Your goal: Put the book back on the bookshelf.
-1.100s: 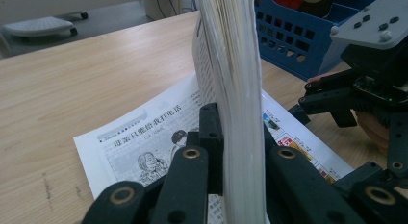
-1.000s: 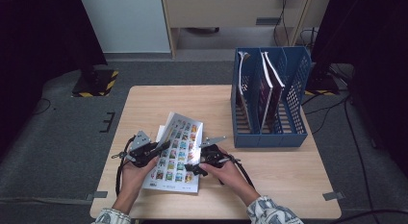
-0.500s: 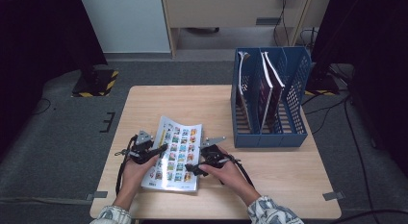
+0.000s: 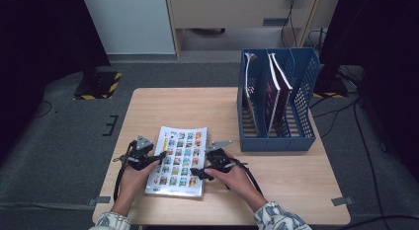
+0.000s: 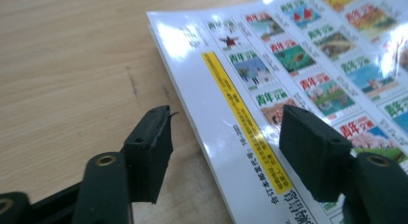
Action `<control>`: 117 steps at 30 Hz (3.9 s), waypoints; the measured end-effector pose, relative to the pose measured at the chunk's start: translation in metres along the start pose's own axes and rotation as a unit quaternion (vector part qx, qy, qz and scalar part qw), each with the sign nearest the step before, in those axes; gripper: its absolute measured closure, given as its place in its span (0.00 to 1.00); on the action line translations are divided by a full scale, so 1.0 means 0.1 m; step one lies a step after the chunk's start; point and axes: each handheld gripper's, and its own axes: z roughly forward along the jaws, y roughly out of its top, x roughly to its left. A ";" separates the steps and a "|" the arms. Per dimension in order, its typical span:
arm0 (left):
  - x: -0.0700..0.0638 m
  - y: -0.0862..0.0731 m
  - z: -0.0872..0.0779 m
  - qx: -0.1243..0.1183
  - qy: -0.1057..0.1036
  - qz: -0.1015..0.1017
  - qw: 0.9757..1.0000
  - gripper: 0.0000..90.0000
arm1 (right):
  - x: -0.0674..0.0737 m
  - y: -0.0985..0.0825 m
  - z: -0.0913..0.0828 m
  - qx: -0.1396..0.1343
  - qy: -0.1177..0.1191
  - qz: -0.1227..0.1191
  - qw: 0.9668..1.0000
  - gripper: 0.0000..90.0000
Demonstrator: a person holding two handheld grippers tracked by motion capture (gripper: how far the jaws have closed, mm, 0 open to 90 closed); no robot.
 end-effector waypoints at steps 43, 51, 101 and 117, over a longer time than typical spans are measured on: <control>-0.01 -0.05 0.05 -0.013 -0.031 -0.026 0.999 0.37 | -0.20 0.36 0.31 0.023 0.067 0.026 0.997 0.09; -0.02 -0.05 0.05 -0.012 -0.030 -0.026 0.999 0.37 | -0.22 0.44 0.34 0.037 0.058 0.042 0.997 0.07; 0.02 -0.03 0.00 0.004 -0.025 -0.046 0.999 0.39 | -0.04 0.75 0.22 0.007 0.004 0.056 0.998 0.67; -0.02 -0.01 -0.01 -0.025 -0.041 -0.054 0.997 0.30 | 0.15 0.88 0.05 -0.039 -0.035 -0.020 0.998 0.77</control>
